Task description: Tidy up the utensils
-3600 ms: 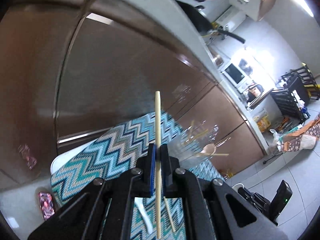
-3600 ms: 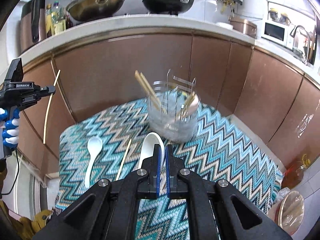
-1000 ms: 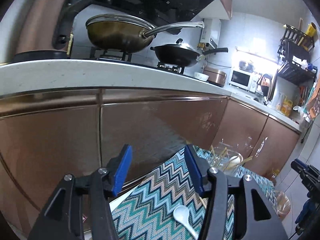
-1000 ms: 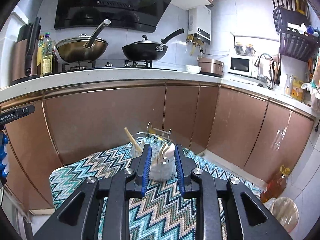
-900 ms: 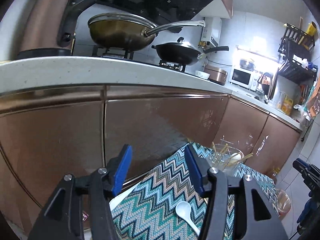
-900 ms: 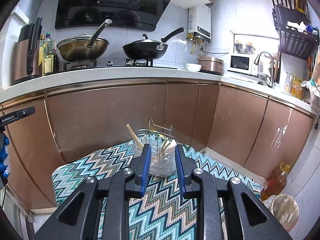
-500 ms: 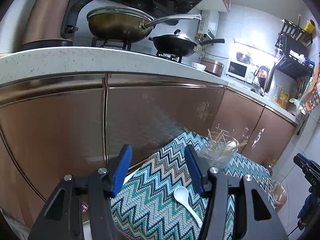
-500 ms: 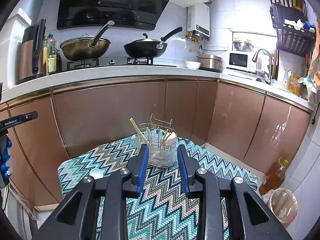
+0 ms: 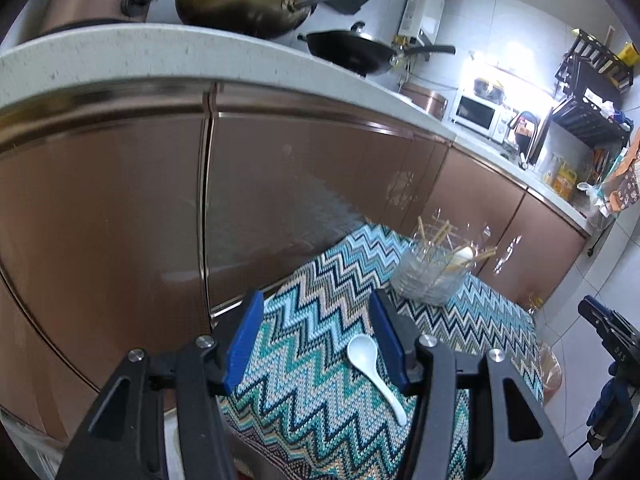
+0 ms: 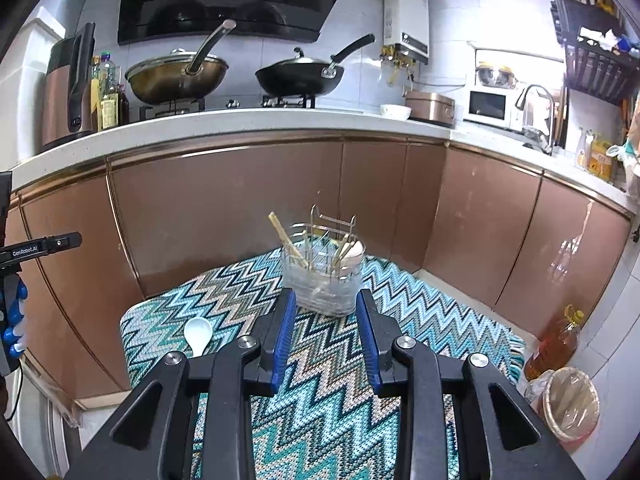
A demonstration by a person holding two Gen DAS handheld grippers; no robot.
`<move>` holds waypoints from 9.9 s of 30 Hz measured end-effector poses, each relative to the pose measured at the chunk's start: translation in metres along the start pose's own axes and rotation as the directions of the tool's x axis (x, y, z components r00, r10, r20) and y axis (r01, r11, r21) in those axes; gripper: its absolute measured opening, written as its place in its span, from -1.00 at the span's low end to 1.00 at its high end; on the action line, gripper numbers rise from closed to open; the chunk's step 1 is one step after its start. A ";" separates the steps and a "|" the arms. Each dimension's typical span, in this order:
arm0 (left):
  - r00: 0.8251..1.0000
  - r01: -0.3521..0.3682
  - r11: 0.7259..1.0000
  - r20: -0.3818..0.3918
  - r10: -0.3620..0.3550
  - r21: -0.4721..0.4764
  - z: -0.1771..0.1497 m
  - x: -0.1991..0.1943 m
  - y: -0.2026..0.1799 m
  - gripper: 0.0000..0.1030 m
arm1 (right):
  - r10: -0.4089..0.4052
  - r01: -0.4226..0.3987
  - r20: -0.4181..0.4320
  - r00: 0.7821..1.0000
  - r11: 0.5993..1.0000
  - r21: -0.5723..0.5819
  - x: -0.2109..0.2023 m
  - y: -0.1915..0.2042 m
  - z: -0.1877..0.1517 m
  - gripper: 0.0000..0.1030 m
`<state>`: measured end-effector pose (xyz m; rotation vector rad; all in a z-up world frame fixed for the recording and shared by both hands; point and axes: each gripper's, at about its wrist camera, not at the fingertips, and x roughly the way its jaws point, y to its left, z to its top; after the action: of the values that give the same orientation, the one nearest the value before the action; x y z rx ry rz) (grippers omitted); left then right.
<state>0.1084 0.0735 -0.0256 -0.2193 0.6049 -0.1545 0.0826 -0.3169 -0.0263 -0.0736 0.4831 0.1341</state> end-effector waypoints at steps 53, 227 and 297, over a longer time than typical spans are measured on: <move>0.814 0.117 0.969 -0.537 -0.220 -0.219 -0.065 0.160 -0.002 0.01 | 0.337 -0.354 -0.473 0.814 0.934 0.057 0.189 0.042 -0.049 -0.40; 0.967 -0.076 0.979 0.254 0.026 0.188 0.144 0.219 -0.219 -0.86 | 0.110 -0.121 0.164 0.980 0.991 0.063 0.176 -0.048 0.132 -0.91; 0.945 -0.169 0.939 0.320 0.069 0.298 0.009 -0.021 -0.142 0.61 | -0.115 0.109 0.105 0.988 0.992 0.058 -0.038 -0.027 0.003 0.59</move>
<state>0.0854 -0.0581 0.0280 0.1120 0.2751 -0.0955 0.0551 -0.3476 -0.0049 -0.0417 0.3728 0.0151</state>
